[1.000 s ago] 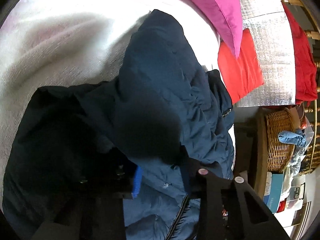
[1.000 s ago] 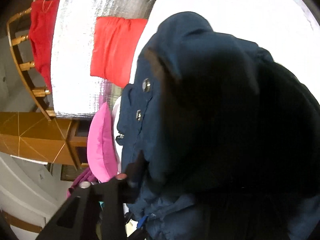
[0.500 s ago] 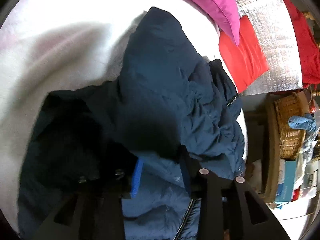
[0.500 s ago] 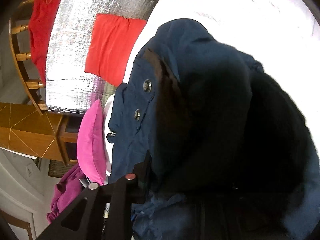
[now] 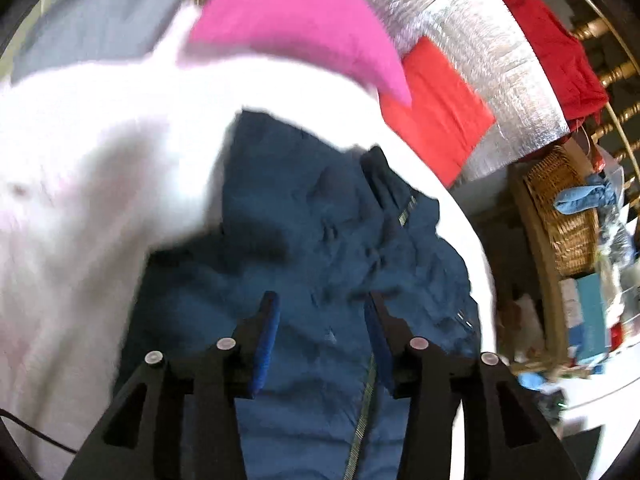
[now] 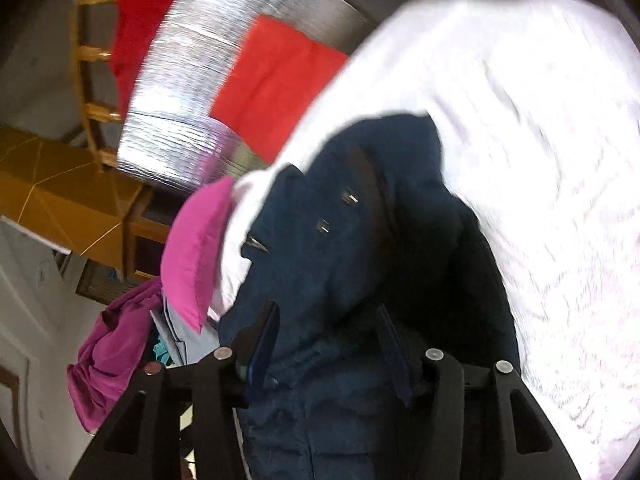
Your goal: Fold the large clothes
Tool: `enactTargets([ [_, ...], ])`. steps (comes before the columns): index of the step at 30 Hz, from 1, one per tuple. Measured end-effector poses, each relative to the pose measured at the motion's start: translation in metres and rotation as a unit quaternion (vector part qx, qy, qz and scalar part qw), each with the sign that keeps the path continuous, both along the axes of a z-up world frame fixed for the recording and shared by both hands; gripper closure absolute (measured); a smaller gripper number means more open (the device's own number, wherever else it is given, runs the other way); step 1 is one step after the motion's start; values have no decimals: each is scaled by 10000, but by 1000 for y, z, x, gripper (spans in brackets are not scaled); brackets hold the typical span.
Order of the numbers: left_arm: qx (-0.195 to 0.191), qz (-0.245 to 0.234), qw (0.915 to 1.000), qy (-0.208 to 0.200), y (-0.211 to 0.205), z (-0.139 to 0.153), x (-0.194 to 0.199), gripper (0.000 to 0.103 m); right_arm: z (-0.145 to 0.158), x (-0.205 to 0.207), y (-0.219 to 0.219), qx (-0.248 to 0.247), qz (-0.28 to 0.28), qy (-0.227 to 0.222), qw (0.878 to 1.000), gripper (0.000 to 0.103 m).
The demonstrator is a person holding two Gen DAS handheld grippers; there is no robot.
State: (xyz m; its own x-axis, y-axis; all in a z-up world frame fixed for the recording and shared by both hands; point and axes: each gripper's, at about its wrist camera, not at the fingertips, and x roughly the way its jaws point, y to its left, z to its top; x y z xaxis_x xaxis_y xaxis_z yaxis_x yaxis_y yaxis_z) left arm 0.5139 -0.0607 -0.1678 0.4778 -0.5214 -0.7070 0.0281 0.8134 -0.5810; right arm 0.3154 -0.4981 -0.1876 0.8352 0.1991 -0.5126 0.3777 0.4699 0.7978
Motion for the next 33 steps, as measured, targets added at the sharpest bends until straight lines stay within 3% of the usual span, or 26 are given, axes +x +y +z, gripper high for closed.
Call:
enactTargets([
  [4, 299, 438, 9983, -256, 17, -10, 14, 57, 6, -2, -10, -224, -369, -406, 9982, 49],
  [9, 597, 681, 9958, -109, 22, -31, 36, 57, -9, 7, -24, -318, -583, -339, 9972, 49],
  [12, 892, 705, 9933, 228, 20, -54, 49, 57, -26, 20, -30, -266, -616, -44, 9977, 58],
  [13, 1006, 692, 9919, 352, 23, -60, 51, 56, -37, 25, -35, -206, -598, 272, 9976, 63],
  [14, 1073, 648, 9912, 421, 23, -67, 53, 52, -50, 28, -39, -73, -606, 545, 9966, 77],
  [16, 1123, 597, 9908, 455, 22, -71, 55, 51, -64, 27, -46, 279, -633, 528, 9962, 81],
  [18, 1105, 624, 9910, 434, 24, -63, 53, 52, -55, 26, -48, 238, -621, 525, 9964, 81],
  [21, 1110, 719, 9911, 180, 24, -43, 45, 54, -26, 26, -36, -400, -632, 381, 9965, 76],
  [25, 1272, 375, 9894, -592, -1, -13, 32, 54, 8, 32, -7, -1036, -222, -41, 9944, 76],
  [27, 1297, 73, 9880, -841, -19, -9, 27, 53, 11, 47, 12, -995, 240, -171, 9946, 76],
  [30, 1531, -401, 9836, -861, -52, -19, 29, 53, 2, 62, 33, -1027, 685, -63, 9923, 76],
  [33, 1835, -626, 9792, -601, -67, -39, 36, 53, -17, 79, 48, -905, 1107, 336, 9892, 77],
])
